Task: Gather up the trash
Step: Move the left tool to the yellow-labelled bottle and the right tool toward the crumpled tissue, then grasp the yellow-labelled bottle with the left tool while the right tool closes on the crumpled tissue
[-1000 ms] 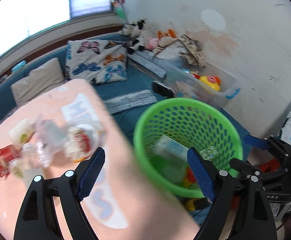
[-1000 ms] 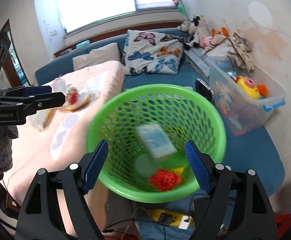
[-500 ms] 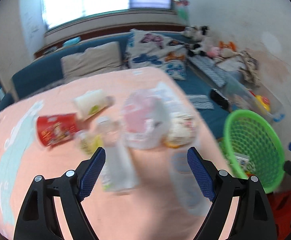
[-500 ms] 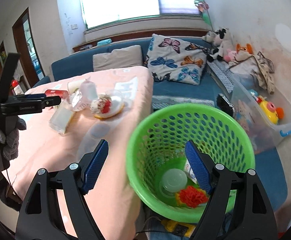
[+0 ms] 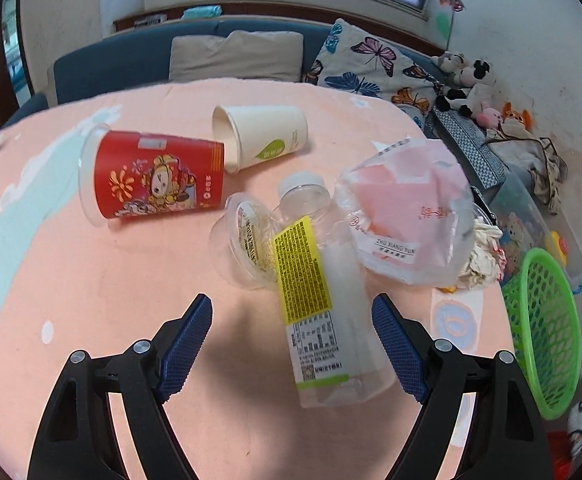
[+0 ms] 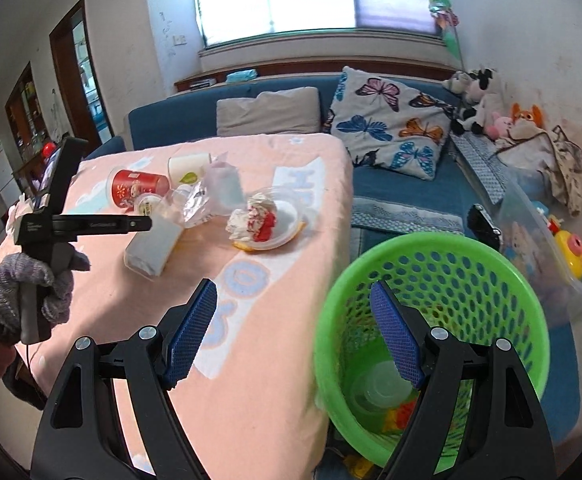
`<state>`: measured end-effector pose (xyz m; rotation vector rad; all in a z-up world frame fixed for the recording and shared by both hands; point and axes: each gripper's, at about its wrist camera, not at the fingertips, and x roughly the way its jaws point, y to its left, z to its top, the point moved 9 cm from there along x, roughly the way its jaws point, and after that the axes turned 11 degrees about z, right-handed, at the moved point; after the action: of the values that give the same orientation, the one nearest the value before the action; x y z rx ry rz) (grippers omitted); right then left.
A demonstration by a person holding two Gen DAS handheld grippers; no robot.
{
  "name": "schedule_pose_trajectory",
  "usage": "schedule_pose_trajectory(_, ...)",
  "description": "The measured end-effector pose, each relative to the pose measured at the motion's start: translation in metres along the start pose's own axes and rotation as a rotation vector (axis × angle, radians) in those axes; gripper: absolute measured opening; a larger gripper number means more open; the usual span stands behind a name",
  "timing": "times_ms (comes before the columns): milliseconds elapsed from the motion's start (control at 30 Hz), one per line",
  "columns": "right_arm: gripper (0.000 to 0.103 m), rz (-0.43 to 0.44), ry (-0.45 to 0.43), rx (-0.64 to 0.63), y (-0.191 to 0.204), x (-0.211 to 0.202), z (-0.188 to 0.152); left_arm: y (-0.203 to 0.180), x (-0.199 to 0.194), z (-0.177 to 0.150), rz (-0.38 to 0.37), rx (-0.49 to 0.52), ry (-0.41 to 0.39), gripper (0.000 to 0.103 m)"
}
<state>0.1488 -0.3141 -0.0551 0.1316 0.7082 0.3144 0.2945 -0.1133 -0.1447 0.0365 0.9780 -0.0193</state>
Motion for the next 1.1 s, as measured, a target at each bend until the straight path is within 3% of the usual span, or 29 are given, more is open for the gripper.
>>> schedule_pose_trajectory(200,0.079,0.014,0.024,-0.012,0.005,0.019,0.002,-0.003,0.019,0.002,-0.034,-0.041,0.039,0.079)
schedule_pose_trajectory(500,0.079,0.037,0.052,-0.015,0.005,0.044,0.003,-0.009,0.037,0.007,-0.084,-0.093,0.081,0.071)
schedule_pose_trajectory(667,0.079,0.045,0.069,-0.019,0.006,0.058,0.003,-0.018,0.038,0.009,-0.136,-0.105,0.089,0.054)
schedule_pose_trajectory(800,0.079,0.051,0.069,-0.014,0.003,0.065,0.006,-0.019,0.037,0.009,-0.116,-0.101,0.082,0.049)
schedule_pose_trajectory(1100,0.075,0.080,0.066,0.005,0.004,0.092,0.016,-0.007,0.022,0.000,-0.030,-0.016,0.058,0.047)
